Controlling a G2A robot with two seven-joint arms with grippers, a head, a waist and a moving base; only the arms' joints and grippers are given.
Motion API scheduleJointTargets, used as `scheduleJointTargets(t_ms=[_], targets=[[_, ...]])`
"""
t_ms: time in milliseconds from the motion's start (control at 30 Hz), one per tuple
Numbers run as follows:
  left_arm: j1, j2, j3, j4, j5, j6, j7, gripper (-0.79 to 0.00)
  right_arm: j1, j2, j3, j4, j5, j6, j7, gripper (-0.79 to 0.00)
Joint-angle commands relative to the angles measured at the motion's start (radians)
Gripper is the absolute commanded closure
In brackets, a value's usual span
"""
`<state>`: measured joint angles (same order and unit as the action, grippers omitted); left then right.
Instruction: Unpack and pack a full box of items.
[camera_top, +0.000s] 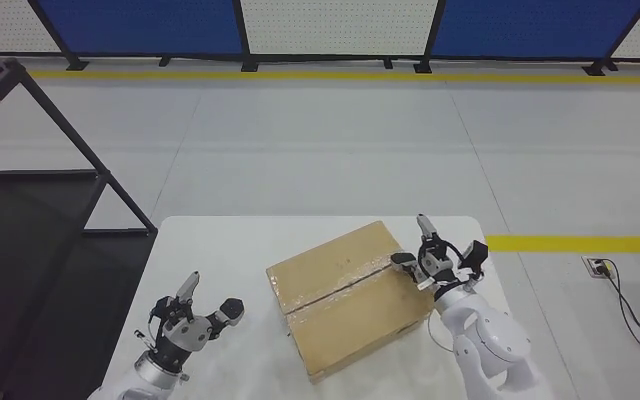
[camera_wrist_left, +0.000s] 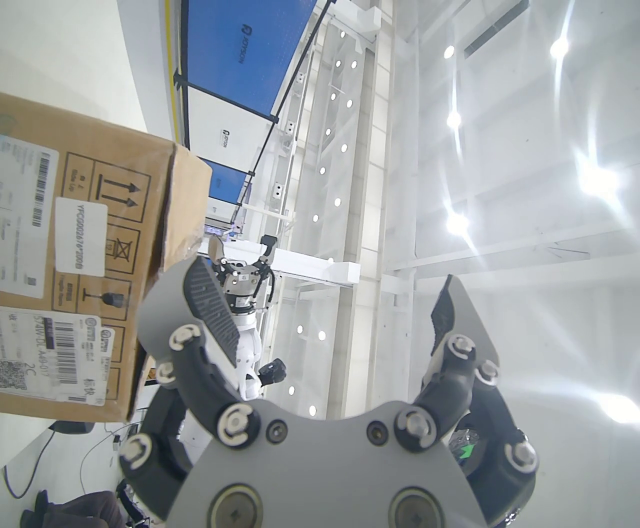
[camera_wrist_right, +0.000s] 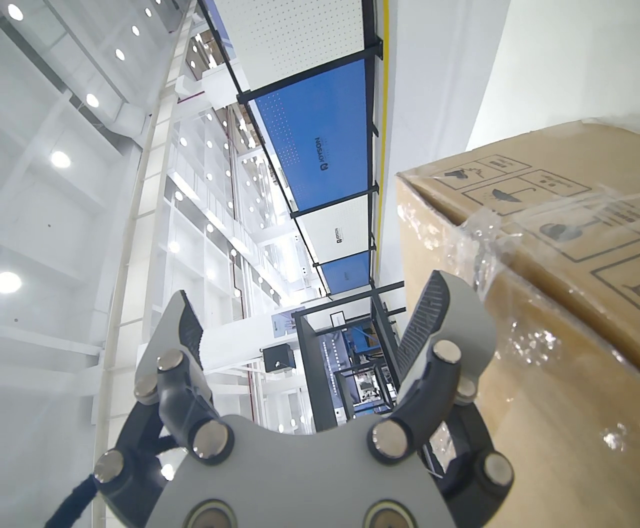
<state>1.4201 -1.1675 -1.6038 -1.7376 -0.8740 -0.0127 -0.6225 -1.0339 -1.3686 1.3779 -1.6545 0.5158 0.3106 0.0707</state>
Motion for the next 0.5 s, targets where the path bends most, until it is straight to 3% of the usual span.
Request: scheduleJointTargets(t_ms=[0,167,467], targets=[[0.000,0.000,0.000,0.000,0.000,0.000,0.000,-0.785,0.020,-0.003,-0.013,0.031,0.000,0.011,-0.012,-0.785],[0.003,-0.003,-0.019,0.005,-0.039,-0.016,0.029,-0.785,0.052,-0.011,-0.059,0.083,-0.011,0.012,-0.031,-0.785],[0.000,-0.001,-0.059,0.036,-0.070,-0.015,0.017,-0.785,0.011,-0.006,-0.070,0.047,-0.039,0.001,0.062,-0.785]])
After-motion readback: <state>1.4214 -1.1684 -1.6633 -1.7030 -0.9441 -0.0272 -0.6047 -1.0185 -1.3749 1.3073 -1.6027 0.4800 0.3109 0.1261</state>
